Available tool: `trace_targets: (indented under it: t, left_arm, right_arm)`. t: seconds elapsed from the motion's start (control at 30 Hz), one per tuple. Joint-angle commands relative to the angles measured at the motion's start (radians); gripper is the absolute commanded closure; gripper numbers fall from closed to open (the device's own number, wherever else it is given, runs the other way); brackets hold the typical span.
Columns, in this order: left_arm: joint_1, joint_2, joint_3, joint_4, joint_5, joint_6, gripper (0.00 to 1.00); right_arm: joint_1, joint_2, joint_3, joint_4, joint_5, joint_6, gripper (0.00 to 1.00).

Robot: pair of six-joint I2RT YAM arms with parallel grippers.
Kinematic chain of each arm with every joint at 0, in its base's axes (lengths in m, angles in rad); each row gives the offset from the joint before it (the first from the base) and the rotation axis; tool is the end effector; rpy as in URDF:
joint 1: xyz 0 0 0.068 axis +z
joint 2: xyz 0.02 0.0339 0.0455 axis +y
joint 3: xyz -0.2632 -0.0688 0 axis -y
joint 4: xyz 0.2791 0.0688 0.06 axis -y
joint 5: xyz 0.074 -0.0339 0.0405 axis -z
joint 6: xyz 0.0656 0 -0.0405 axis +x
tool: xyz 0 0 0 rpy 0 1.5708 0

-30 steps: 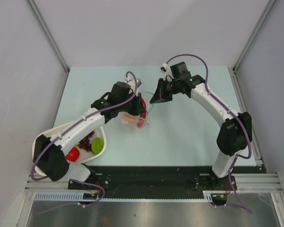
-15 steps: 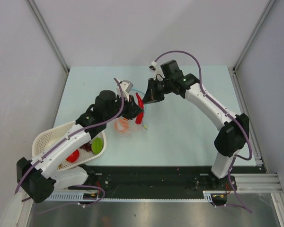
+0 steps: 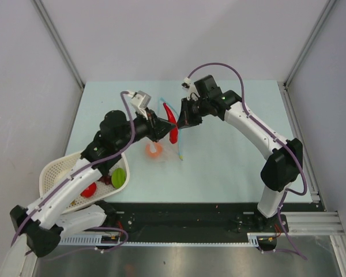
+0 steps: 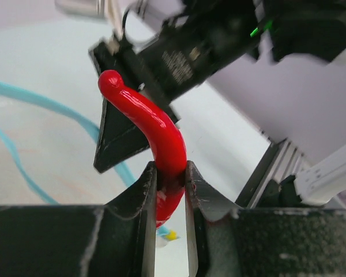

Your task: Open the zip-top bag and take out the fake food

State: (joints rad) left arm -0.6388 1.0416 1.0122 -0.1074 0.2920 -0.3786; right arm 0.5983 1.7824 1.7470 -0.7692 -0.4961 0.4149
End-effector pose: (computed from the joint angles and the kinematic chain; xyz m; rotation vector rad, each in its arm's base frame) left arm 0.2323 -0.1961 0.3738 0.4603 1.7474 -0.9912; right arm 0.3523 0.2779 0.3260 -0.4840 2.4709 1.0445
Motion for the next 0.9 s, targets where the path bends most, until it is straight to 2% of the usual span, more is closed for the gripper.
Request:
trace_targets:
  t: [0.0,0.03,0.13,0.17,0.23,0.27,0.33,0.37,0.4,0.43,0.53,0.57,0.6,0.67,0.73,0.77,0.87]
  left_arm:
    - [0.005,-0.119,0.101,0.048,-0.069,-0.080,1.00]
    - [0.005,-0.133,0.117,0.019,-0.101,-0.074,1.00]
    - [0.005,-0.175,0.172,-0.157,-0.327,-0.060,1.00]
    - [0.005,-0.184,0.184,-0.210,-0.453,-0.066,1.00]
    - [0.005,-0.212,0.195,-0.374,-0.609,-0.095,1.00]
    - [0.005,-0.219,0.192,-0.421,-0.751,-0.135,1.00]
    - [0.007,-0.221,0.186,-0.614,-0.877,-0.195,1.00]
    - [0.013,-0.215,0.189,-0.690,-0.974,-0.271,0.99]
    - [0.017,-0.204,0.184,-0.743,-1.000,-0.301,1.00]
    - [0.024,-0.189,0.177,-0.824,-1.022,-0.345,1.00]
    - [0.077,-0.167,0.112,-0.903,-1.016,-0.432,1.00]
    - [0.143,-0.167,0.082,-0.899,-0.990,-0.439,1.00]
    - [0.187,-0.169,0.007,-0.882,-0.888,-0.437,1.00]
    - [0.322,-0.170,-0.068,-0.865,-0.811,-0.462,1.00]
    - [0.398,-0.158,-0.158,-0.859,-0.754,-0.477,1.00]
    - [0.445,-0.143,-0.178,-0.848,-0.752,-0.477,1.00]
    - [0.491,-0.112,-0.219,-0.801,-0.755,-0.468,1.00]
  right_arm:
    - [-0.002,-0.020,0.006,-0.010,0.039,-0.033,1.00]
    - [-0.003,-0.020,0.006,-0.010,0.039,-0.031,1.00]
    - [-0.006,-0.017,0.012,-0.007,0.037,-0.033,1.00]
    - [-0.006,-0.014,0.014,-0.007,0.036,-0.034,1.00]
    - [-0.008,-0.012,0.020,-0.007,0.030,-0.034,1.00]
    - [-0.008,-0.009,0.022,-0.007,0.027,-0.036,1.00]
    - [-0.008,-0.003,0.023,-0.007,0.021,-0.036,1.00]
    - [-0.008,-0.002,0.025,-0.008,0.019,-0.036,1.00]
    - [-0.008,-0.001,0.025,-0.008,0.016,-0.036,1.00]
    - [-0.008,-0.001,0.023,-0.007,0.014,-0.037,1.00]
    - [-0.008,0.000,0.023,-0.005,0.010,-0.036,1.00]
    - [-0.008,0.002,0.023,-0.004,0.008,-0.034,1.00]
    - [-0.008,0.002,0.023,-0.004,0.007,-0.034,1.00]
    - [-0.006,0.002,0.022,-0.004,0.007,-0.034,1.00]
    - [-0.006,-0.006,0.017,-0.002,0.008,-0.036,1.00]
    - [-0.005,-0.008,0.013,-0.002,0.008,-0.036,1.00]
    - [-0.003,-0.014,0.005,-0.001,0.011,-0.034,1.00]
